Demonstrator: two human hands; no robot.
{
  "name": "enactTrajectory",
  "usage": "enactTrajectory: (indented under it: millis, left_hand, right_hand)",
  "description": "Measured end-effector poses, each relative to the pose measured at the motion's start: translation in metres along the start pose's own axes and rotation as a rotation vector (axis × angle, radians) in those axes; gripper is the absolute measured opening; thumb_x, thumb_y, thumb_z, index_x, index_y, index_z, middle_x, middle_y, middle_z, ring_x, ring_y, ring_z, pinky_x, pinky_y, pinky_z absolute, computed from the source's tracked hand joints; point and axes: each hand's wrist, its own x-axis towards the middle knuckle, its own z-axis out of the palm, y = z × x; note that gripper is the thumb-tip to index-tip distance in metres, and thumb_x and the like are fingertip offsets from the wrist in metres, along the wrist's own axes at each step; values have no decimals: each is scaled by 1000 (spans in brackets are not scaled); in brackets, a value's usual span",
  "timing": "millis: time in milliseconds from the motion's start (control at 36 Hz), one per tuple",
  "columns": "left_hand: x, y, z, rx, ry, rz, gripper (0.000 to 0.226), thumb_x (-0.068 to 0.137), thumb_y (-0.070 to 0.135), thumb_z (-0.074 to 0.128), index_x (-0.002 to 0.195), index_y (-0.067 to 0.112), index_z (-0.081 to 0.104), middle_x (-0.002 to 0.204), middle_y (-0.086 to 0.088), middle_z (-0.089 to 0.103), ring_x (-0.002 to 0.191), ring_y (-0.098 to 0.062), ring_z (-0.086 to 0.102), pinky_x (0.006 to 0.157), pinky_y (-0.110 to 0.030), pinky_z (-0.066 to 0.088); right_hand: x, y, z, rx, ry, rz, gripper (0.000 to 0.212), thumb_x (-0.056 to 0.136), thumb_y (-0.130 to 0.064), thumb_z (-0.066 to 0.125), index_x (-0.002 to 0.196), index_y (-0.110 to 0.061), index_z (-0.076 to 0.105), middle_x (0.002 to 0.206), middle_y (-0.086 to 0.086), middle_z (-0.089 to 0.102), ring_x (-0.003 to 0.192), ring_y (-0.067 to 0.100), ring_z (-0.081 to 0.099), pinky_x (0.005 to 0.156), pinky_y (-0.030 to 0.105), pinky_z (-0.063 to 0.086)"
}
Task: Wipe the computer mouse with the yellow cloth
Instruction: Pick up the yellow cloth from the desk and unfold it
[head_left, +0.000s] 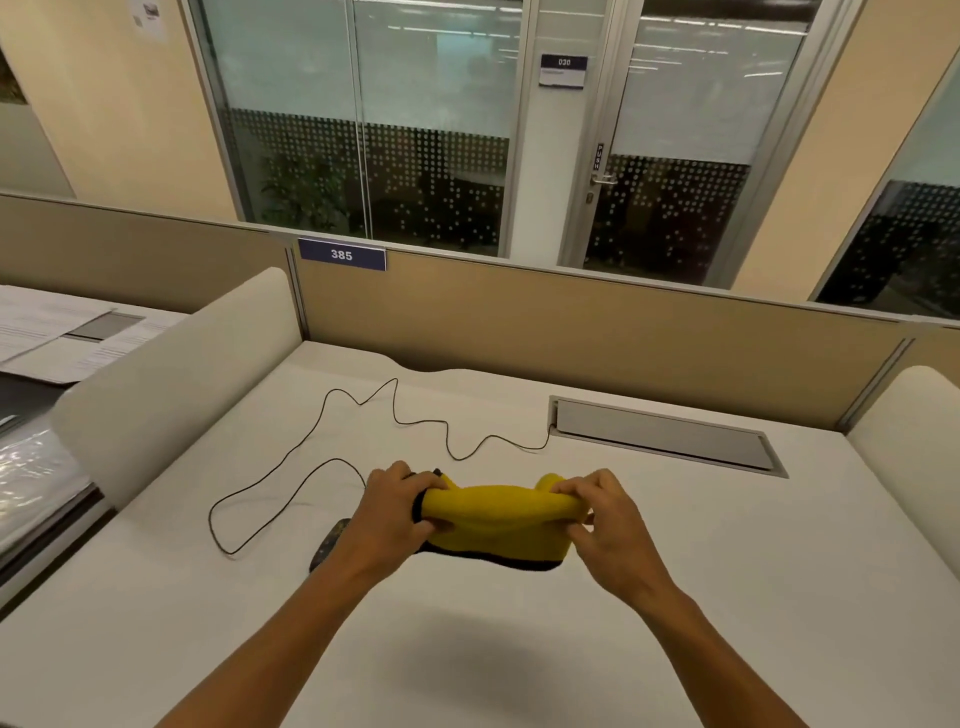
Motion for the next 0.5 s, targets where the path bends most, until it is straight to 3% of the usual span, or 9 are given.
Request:
enactTrajectory:
  millis: [83, 167, 250, 333, 389, 500]
  left_hand:
    - [-5, -4, -5, 20, 22, -48, 30, 73, 18, 80, 100, 26, 69, 121, 1, 38, 112, -18, 31, 86, -27, 43]
    - [-12, -10, -7, -17, 63, 28, 27, 66, 16, 82, 81, 23, 61, 138, 0, 42, 127, -21, 38, 92, -31, 45]
    - [-21, -10, -3, -37, 97, 161, 35, 65, 15, 82, 81, 22, 51, 128, -1, 59, 126, -18, 51, 94, -22, 43]
    - [-31, -1, 5, -55, 164, 188, 39, 70, 14, 79, 106, 15, 62, 96, 5, 63, 88, -16, 64, 72, -8, 41]
    - [-37, 2, 9, -48, 169, 195, 42, 73, 17, 75, 114, 17, 64, 90, 4, 67, 77, -15, 64, 64, -16, 48]
    - [-46, 2, 23, 113, 185, 218, 47, 61, 14, 80, 107, 17, 68, 83, 1, 73, 65, -19, 67, 55, -30, 56]
  right_hand:
    - [4, -3, 10, -30, 11, 43, 36, 87, 1, 64, 115, -21, 66, 114, -3, 40, 104, 14, 50, 87, 18, 48]
    - [5, -9, 23, -15, 92, 110, 38, 86, 1, 66, 113, -26, 66, 116, -2, 40, 100, 15, 52, 78, 10, 45]
    - [6, -18, 41, 130, 165, 251, 42, 89, -6, 67, 122, -31, 57, 119, 6, 46, 82, 13, 61, 72, 18, 52]
    - [1, -30, 62, 526, 151, 518, 54, 95, -19, 63, 141, -27, 37, 129, 10, 52, 92, 22, 69, 75, 33, 61]
    - [-5, -38, 74, 916, 105, 731, 55, 98, -27, 58, 146, -23, 32, 129, 12, 54, 97, 31, 70, 78, 41, 60]
    - [-14, -39, 87, 1495, -24, 1015, 63, 93, -48, 57, 137, -8, 38, 130, 29, 54, 105, 47, 65, 88, 57, 54]
